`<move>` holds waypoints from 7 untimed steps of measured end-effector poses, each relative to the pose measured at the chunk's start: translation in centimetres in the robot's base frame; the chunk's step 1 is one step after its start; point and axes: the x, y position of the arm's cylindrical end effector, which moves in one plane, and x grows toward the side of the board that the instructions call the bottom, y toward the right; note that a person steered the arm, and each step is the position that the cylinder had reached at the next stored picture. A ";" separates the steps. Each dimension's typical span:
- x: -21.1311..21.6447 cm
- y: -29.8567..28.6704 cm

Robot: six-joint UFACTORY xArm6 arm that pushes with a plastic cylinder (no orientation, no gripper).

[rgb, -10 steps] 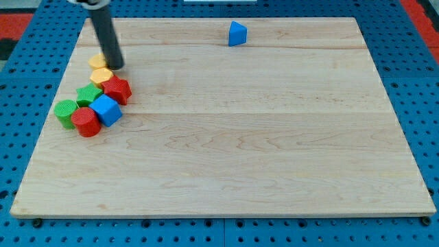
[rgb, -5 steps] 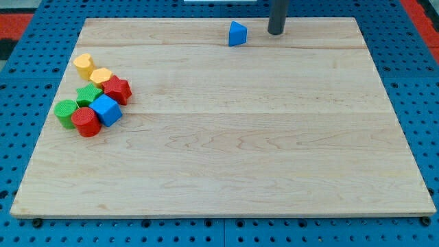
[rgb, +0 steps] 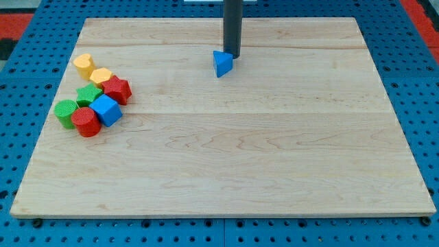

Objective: Move the blue triangle into the yellow hexagon and red star

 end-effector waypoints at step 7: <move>3.1 6.9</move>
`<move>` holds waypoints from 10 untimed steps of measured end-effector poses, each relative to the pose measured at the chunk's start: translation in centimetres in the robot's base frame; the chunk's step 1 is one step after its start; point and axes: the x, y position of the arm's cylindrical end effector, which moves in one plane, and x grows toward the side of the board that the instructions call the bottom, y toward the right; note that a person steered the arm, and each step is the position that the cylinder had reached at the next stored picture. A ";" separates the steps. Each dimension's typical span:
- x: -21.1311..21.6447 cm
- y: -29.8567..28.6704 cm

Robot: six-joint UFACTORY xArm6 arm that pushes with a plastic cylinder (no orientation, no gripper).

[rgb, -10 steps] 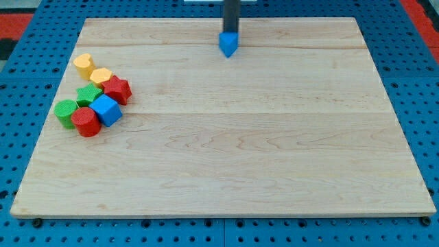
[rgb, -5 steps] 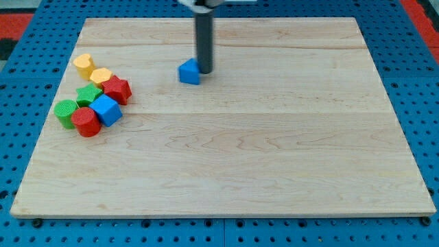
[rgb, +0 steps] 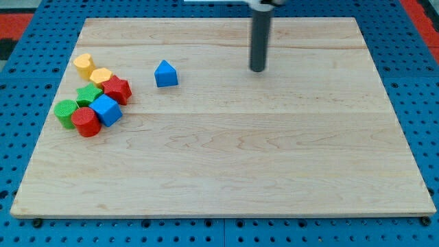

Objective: Move the blue triangle into the yellow hexagon and red star

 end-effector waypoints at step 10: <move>1.4 -19.9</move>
